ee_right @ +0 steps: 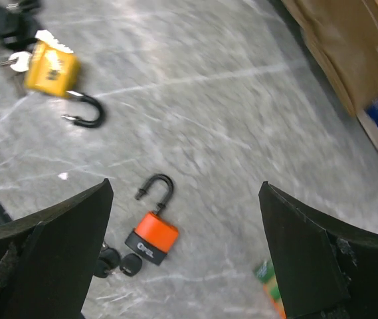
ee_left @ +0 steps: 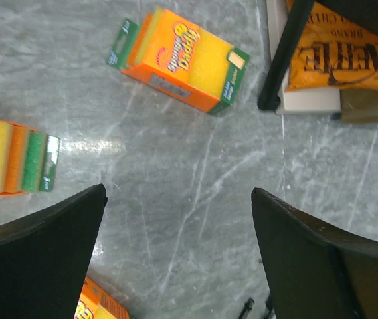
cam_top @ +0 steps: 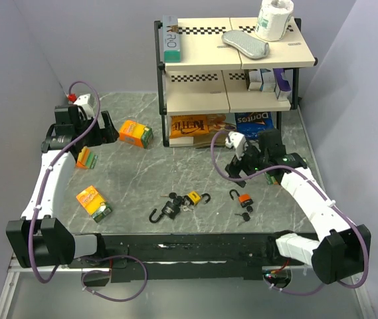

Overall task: Lock with the key
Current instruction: Pick up the lock from the center of the board.

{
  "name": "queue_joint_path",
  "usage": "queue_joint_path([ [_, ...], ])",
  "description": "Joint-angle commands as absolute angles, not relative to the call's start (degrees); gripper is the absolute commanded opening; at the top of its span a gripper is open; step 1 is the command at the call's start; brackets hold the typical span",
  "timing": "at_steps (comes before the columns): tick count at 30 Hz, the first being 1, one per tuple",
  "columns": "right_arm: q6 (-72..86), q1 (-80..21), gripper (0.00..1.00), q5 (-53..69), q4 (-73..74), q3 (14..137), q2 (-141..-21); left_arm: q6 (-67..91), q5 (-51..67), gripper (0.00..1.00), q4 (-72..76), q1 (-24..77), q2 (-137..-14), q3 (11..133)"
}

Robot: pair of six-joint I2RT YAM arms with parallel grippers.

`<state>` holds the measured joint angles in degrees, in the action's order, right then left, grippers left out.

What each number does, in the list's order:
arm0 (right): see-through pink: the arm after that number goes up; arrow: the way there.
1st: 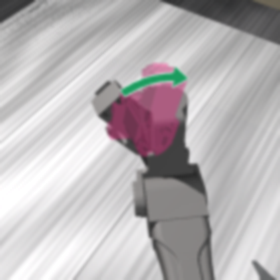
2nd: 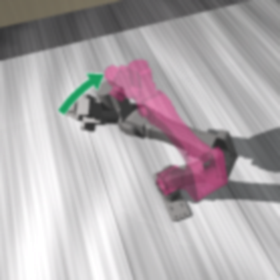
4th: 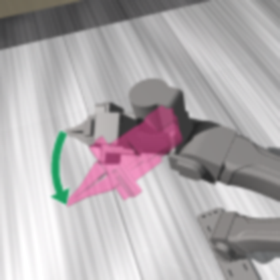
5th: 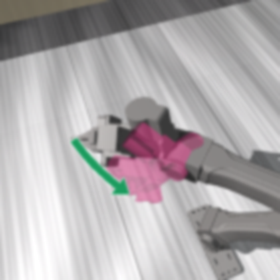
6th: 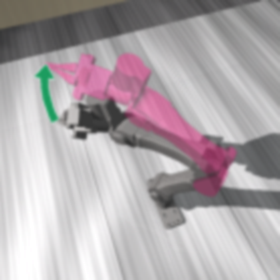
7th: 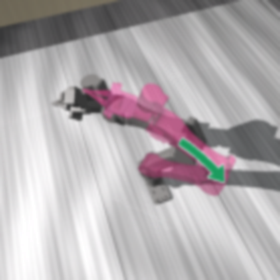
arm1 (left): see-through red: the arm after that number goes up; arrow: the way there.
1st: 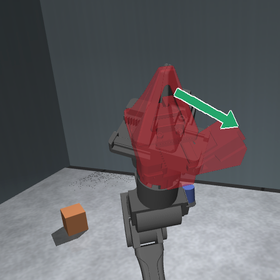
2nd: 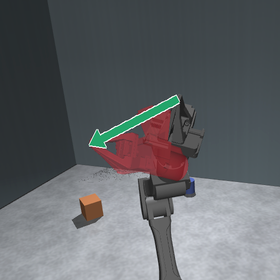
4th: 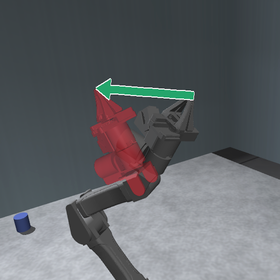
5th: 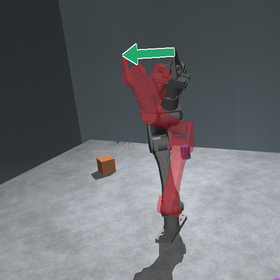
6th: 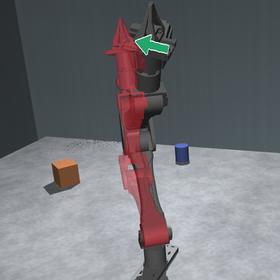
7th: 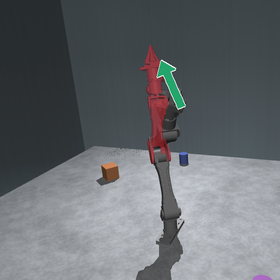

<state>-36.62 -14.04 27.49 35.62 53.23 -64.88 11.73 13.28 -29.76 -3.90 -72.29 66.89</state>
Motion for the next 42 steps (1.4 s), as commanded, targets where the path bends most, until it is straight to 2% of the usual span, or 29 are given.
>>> queue_joint_path([
  [1, -46.12, -18.54, 1.00, 34.79, 36.56, 56.68, -68.27, 11.34, 18.61, 0.96, -33.39, -3.87, -73.91, 70.92],
  [5, -49.21, -21.88, 1.00, 37.53, 40.33, 62.38, -73.82, 12.03, 21.35, 0.96, -36.12, -3.95, -75.50, 72.25],
  [9, -51.25, -23.73, 1.00, 31.41, 47.26, 65.04, -79.87, 11.78, 21.01, 0.96, -35.95, -4.31, -74.53, 71.98],
  [16, -33.76, -21.36, 1.00, 15.67, 49.13, 57.31, -77.96, 16.17, 16.35, 0.96, -35.33, -4.39, -73.39, 71.98],
  [23, -22.77, -20.05, 1.00, 8.27, 50.54, 55.73, -83.22, 20.39, 14.33, 0.96, -33.93, -4.48, -74.18, 71.72],
  [34, -15.91, -18.02, 0.99, 6.59, 50.10, 55.19, -92.02, 22.76, 11.34, 0.96, -31.38, -4.39, -73.48, 71.10],
  [42, -15.64, -16.88, 0.94, 6.50, 50.45, 55.63, -97.47, 23.38, 9.76, 0.96, -30.76, -4.39, -73.74, 71.19],
])
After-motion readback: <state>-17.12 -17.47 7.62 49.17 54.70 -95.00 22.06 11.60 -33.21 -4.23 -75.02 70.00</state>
